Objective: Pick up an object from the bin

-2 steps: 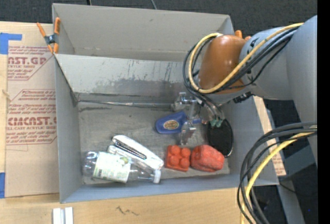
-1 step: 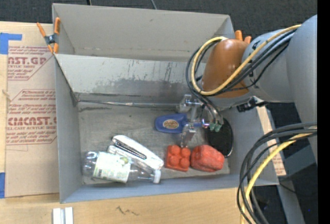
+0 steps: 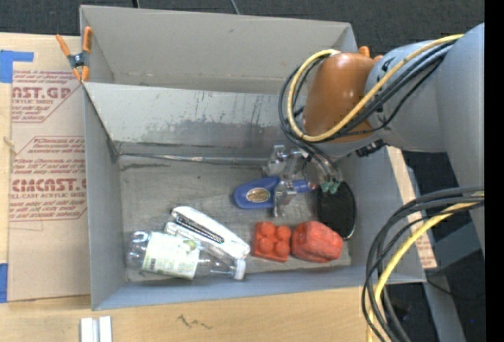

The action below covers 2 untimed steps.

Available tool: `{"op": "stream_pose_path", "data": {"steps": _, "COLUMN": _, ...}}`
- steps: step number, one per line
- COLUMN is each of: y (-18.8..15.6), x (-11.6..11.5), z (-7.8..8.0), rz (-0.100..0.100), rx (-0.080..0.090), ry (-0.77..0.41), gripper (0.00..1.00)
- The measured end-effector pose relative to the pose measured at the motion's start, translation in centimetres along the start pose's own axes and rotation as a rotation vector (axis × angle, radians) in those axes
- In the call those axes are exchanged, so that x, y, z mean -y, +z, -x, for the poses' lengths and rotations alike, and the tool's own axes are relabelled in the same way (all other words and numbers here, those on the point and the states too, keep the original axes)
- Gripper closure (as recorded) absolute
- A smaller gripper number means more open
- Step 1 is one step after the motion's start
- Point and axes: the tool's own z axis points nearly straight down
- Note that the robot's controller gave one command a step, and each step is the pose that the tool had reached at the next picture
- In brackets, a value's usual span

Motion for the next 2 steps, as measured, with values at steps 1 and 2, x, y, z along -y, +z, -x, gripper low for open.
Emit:
{"op": "stream_pose_path", "data": {"steps": 1, "y": 0.0, "x": 0.0, "z": 0.0, "rz": 0.0, "rx": 0.0, "ry": 0.0, "gripper": 1.0}}
{"op": "stream_pose_path", "data": {"steps": 2, "y": -0.29, "x": -0.02, "z": -0.11, "rz": 0.001, "rx": -0.003, "ry": 0.0, "gripper": 1.0}}
